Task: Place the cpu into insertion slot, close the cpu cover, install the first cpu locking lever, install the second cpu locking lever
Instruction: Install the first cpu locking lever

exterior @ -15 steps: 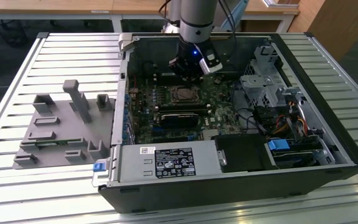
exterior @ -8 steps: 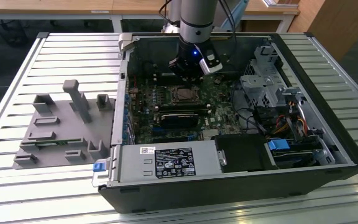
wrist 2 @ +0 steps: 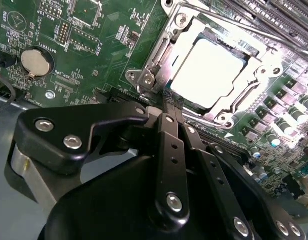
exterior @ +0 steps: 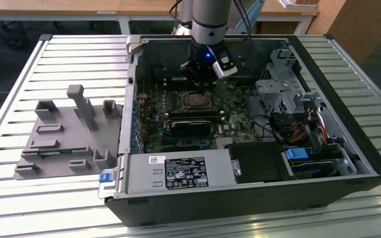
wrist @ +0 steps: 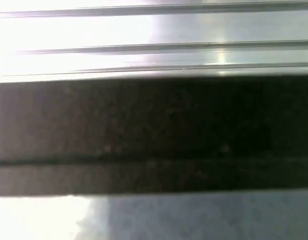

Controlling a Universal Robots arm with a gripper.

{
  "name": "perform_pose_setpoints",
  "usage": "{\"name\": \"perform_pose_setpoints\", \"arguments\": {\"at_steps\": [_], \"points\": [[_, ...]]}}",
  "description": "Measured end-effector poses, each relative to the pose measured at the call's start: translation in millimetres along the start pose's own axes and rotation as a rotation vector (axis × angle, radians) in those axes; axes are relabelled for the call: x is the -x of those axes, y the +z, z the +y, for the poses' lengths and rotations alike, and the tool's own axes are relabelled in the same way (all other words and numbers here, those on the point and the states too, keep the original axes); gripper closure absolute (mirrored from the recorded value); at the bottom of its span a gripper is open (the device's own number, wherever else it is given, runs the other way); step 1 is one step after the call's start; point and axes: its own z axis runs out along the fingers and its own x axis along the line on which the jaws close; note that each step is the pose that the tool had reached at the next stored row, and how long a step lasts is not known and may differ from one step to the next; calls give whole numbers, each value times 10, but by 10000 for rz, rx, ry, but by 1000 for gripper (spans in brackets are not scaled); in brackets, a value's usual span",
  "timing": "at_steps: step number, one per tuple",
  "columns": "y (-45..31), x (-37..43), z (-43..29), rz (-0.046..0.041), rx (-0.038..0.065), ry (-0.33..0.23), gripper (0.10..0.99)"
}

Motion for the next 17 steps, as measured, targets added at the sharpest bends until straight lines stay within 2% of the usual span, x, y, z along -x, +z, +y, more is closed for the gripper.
{"name": "perform_pose_setpoints", "arguments": {"at_steps": [4,8,12,17], "points": [[14,4,0,0,-71,1,980],[29,12,7,-2,-100,1,980],[31,19,15,-3,-102,-1,980],[33,22,26,-2,-42,-21,980]]}}
